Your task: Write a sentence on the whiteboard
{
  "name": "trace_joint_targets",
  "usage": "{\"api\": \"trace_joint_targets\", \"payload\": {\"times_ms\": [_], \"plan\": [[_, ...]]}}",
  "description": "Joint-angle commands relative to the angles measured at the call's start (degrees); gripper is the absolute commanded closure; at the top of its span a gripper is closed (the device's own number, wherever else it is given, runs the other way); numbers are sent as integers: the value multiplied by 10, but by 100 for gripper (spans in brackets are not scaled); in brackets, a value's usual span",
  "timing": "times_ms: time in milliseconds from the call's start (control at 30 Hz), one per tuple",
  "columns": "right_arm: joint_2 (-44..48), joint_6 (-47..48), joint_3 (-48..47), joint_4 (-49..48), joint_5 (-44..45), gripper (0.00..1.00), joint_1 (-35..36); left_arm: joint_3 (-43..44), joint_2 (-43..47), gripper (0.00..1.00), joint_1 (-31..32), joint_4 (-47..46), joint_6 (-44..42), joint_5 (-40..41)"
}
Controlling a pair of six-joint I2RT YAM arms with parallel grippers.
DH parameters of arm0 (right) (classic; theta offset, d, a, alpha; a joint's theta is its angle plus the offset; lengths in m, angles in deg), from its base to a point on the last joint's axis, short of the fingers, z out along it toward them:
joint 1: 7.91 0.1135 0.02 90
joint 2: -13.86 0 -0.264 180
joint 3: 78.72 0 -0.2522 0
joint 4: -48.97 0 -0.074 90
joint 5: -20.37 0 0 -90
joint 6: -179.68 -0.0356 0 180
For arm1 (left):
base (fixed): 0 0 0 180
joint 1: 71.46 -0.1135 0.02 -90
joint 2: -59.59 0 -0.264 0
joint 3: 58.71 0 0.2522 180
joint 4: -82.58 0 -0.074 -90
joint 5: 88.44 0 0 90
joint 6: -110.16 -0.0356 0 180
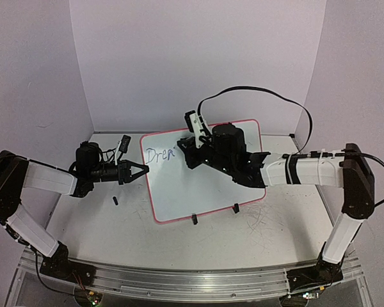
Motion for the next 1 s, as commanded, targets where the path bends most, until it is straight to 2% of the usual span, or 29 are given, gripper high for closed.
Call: {"api": "trace_joint_targets", "payload": {"times_ms": [0,533,967], "plan": [[-6,2,-15,-7,17,100,-1,21,12,100,4,1,-37,9],[13,-25,36,5,17,100,8,20,15,100,4,2,-37,10],[1,-20,-14,-1,39,100,-1,21,15,100,4,3,-37,9]]}}
